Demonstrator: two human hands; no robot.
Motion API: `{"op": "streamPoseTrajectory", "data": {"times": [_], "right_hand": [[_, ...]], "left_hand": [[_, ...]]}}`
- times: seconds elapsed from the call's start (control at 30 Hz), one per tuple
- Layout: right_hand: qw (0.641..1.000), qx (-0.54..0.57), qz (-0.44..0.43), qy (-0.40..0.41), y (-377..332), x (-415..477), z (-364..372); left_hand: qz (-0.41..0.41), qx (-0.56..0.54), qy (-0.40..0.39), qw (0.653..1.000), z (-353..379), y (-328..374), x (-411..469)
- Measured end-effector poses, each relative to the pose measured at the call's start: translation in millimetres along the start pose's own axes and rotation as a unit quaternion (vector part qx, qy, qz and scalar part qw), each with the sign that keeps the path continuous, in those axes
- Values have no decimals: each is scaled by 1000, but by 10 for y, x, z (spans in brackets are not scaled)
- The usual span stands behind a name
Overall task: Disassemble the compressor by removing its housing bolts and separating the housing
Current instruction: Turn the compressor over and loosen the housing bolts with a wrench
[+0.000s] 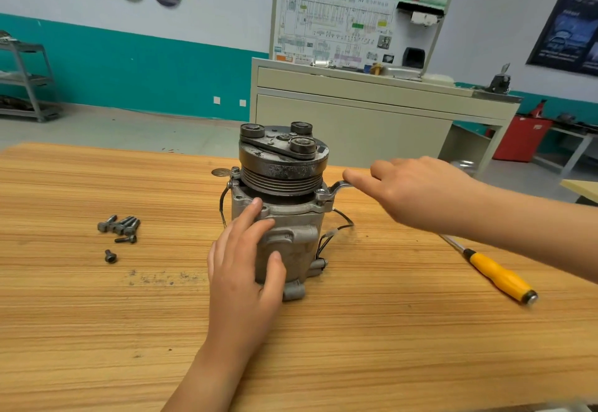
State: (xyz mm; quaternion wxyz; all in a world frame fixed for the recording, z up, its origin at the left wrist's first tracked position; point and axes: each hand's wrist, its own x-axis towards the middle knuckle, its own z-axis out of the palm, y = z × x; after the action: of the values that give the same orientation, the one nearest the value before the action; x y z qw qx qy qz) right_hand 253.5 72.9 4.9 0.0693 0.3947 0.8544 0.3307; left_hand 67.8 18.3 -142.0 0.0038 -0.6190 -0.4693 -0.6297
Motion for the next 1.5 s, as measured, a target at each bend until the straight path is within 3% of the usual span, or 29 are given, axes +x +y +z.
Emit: {"op": "streamPoseTrajectory", "data": {"times": [0.1,0.13,0.2,0.3,0.33,0.37,0.43,0.47,0.5,0.57,0.63,0.67,0.77,0.87,1.03,1.2,1.33,1.5], "right_hand": [[997,29,-20,70,57,160,224],[989,62,-18,133,25,230,304],[958,138,-1,250,-87,368,440],[910,240,68,330,-335,431,597],[884,289,105,351,-388,412,615],[835,373,159,371,-413,354,603],[693,539,255,405,-448,155,447],[661,568,257,417,-463,33,373],[687,539,239,426,-489,-100,282],[814,397,191,379,-543,-337,116],[908,276,201,243,-552,-421,-10],[924,253,218,185,-549,-420,-24],[939,229,241,83,-570,-339,-21],[941,224,243,66,-616,-261,-54],[974,100,205,5,-737,-183,-270],[982,77,168,-39,-743,-115,-391],[990,26,133,-43,-735,-148,-344],[995,-24,97,14,-657,-94,-271]], "left_hand": [[9,-2,1,1000,1,-5,-2],[13,-4,1,1000,0,-12,-3],[13,-11,-1,1000,-5,-22,1],[7,-27,-5,1000,-24,-33,3],[8,-27,-6,1000,-26,-36,5],[9,-26,-8,1000,-23,-39,5],[7,-25,-9,1000,-10,-41,-2],[6,-26,-7,1000,-3,-43,-1],[5,-26,-5,1000,4,-44,-1],[10,-20,-3,1000,14,-37,-5],[13,-17,-3,1000,11,-33,-8],[13,-16,-5,1000,8,-34,-10],[15,-9,-10,1000,4,-33,-22],[14,-9,-11,1000,6,-30,-17],[13,-10,-11,1000,13,-22,-18],[6,-10,-16,1000,16,-27,-18],[12,-10,-14,1000,4,-24,-22],[10,-16,-11,1000,8,-19,-20]]}}
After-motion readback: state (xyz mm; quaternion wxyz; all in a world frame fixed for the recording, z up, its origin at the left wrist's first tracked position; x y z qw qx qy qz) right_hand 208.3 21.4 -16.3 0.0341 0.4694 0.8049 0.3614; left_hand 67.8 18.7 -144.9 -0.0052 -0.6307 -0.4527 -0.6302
